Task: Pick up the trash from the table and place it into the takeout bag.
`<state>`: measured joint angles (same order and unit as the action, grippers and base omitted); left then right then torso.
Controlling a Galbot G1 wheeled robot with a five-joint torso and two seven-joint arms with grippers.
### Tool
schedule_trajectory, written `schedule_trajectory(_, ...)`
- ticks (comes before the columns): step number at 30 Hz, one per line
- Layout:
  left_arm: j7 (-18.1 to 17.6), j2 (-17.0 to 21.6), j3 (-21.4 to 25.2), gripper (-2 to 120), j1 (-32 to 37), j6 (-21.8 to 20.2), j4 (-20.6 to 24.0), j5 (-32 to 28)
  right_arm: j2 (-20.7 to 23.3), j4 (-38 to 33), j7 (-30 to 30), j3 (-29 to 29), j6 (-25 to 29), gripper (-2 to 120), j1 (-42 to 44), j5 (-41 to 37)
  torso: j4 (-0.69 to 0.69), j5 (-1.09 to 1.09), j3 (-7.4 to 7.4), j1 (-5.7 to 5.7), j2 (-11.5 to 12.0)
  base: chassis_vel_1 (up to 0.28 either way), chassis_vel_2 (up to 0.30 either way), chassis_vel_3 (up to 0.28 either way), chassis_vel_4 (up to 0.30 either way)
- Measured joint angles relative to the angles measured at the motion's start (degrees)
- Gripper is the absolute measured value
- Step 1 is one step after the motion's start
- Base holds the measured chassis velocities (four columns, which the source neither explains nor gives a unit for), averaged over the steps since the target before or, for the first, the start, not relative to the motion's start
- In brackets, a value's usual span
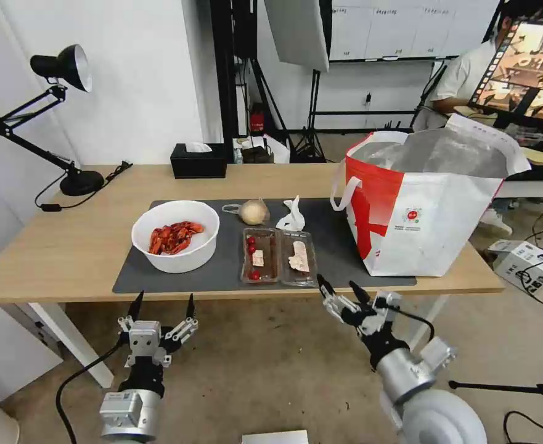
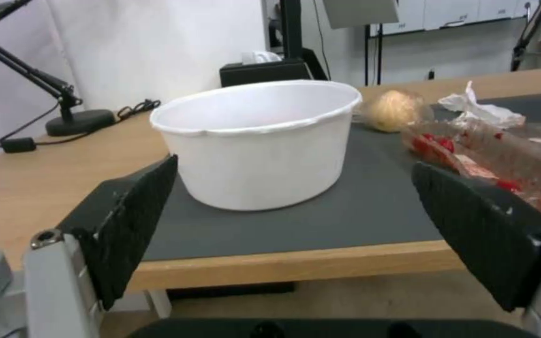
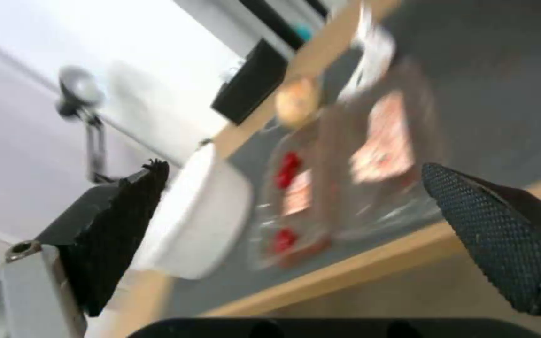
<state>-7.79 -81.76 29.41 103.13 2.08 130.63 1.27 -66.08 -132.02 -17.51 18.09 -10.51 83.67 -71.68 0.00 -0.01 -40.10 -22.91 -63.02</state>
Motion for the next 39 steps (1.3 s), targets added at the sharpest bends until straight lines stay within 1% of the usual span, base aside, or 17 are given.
schedule_trajectory(1, 0.0, 0.0, 0.0, 100, 0.0, 0.0, 0.0, 0.0, 0.0, 0.0, 0.0, 0.0, 0.0, 100, 0.0, 0.0, 0.00, 0.00, 0.00, 0.00, 0.0, 0.000, 0.000, 0.000, 0.000)
schedule_trajectory(2, 0.0, -0.1, 0.1, 100, 0.2, 0.0, 0.0, 0.0, -0.4, -0.1, -3.7, -0.3, -0.4, 100, -1.9, -6.6, 0.00, 0.00, 0.00, 0.00, 0.0, 0.000, 0.000, 0.000, 0.000)
schedule_trajectory(3, 0.0, -0.2, 0.2, 100, 0.4, 0.0, 0.0, 0.0, -0.9, -0.1, -7.2, -0.7, -0.6, 100, -3.7, -11.5, 0.00, 0.00, 0.00, 0.00, 0.0, 0.000, 0.000, 0.000, 0.000)
schedule_trajectory(4, 0.0, -0.2, 0.2, 100, 0.4, 0.0, 0.0, 0.0, -0.9, -0.1, -7.2, -0.7, -0.6, 100, -3.7, -11.5, 0.00, 0.00, 0.00, 0.00, 0.0, 0.000, 0.000, 0.000, 0.000)
schedule_trajectory(6, 0.0, -0.5, 0.4, 100, 0.8, -0.1, 0.0, 0.1, -2.2, 0.7, -12.6, -1.5, -0.7, 100, -6.8, -18.9, 0.00, 0.00, 0.00, 0.00, 0.0, 0.000, 0.000, 0.000, 0.000)
schedule_trajectory(7, 0.0, -0.6, 0.5, 100, 1.0, -0.1, 0.0, 0.2, -2.7, 1.4, -13.9, -1.9, -0.7, 100, -7.9, -20.8, 0.00, 0.00, 0.00, 0.00, 0.0, 0.000, 0.000, 0.000, 0.000)
schedule_trajectory(9, 0.0, -0.7, 0.6, 100, 1.1, -0.1, 0.0, 0.2, -3.0, 2.0, -14.5, -2.2, -0.6, 100, -8.6, -21.7, 0.01, 0.00, 0.00, 0.00, 0.0, 0.000, 0.000, 0.000, 0.000)
schedule_trajectory(11, 0.0, -1.0, 0.8, 100, 1.3, -0.1, 0.0, 0.3, -4.4, 3.8, -16.4, -3.2, -0.3, 100, -10.3, -23.0, 0.00, 0.00, 0.00, 0.00, 0.0, 0.000, 0.000, 0.000, 0.000)
schedule_trajectory(15, 0.0, -1.4, 0.9, 100, 1.6, -0.1, -0.2, 0.5, -6.0, 5.2, -17.9, -4.0, -0.2, 100, -11.0, -23.3, 0.00, 0.01, 0.00, 0.00, 0.0, 0.000, 0.000, 0.000, 0.000)
schedule_trajectory(18, -0.1, -2.1, 0.9, 100, 1.6, -0.2, -0.9, 0.7, -8.5, 7.4, -18.9, -4.7, 0.1, 100, -12.0, -23.0, 0.00, 0.00, -0.01, 0.00, 0.0, 0.000, 0.000, 0.000, 0.000)
schedule_trajectory(19, -0.1, -2.1, 0.9, 100, 1.6, -0.2, -0.9, 0.7, -8.5, 7.4, -18.9, -4.7, 0.1, 100, -12.0, -23.0, 0.00, 0.00, -0.01, 0.00, 0.0, 0.000, 0.000, 0.000, 0.000)
schedule_trajectory(22, -0.2, -2.2, 1.0, 100, 1.6, -0.9, -0.9, 0.6, -11.2, 8.7, -19.4, -4.9, 0.5, 100, -12.6, -22.3, 0.00, 0.00, -0.01, 0.00, 0.0, 0.000, 0.000, 0.000, 0.000)
schedule_trajectory(23, -0.2, -2.2, 1.0, 100, 1.6, -0.9, -0.9, 0.6, -11.2, 8.7, -19.4, -4.9, 0.5, 100, -12.6, -22.3, 0.00, 0.00, -0.01, 0.00, 0.0, 0.000, 0.000, 0.000, 0.000)
schedule_trajectory(26, -0.2, -2.1, 1.4, 100, 1.7, -1.2, -0.9, 0.5, -13.7, 8.8, -20.7, -5.6, 0.9, 100, -12.2, -19.6, 0.01, 0.00, 0.00, 0.00, 0.0, 0.000, 0.000, 0.000, 0.000)
schedule_trajectory(30, -0.2, -1.9, 1.7, 100, 1.9, -1.2, -0.5, 0.4, -14.8, 7.6, -21.4, -6.2, 1.4, 100, -11.3, -17.8, 0.00, 0.00, 0.00, 0.00, 0.0, 0.000, 0.000, 0.000, 0.000)
schedule_trajectory(39, -0.3, -1.8, 1.8, 100, 2.0, -1.2, -0.5, 0.4, -15.4, 7.0, -22.9, -6.3, 2.7, 100, -11.1, -16.8, 0.00, 0.00, 0.00, 0.00, 0.0, 0.000, 0.000, 0.000, 0.000)
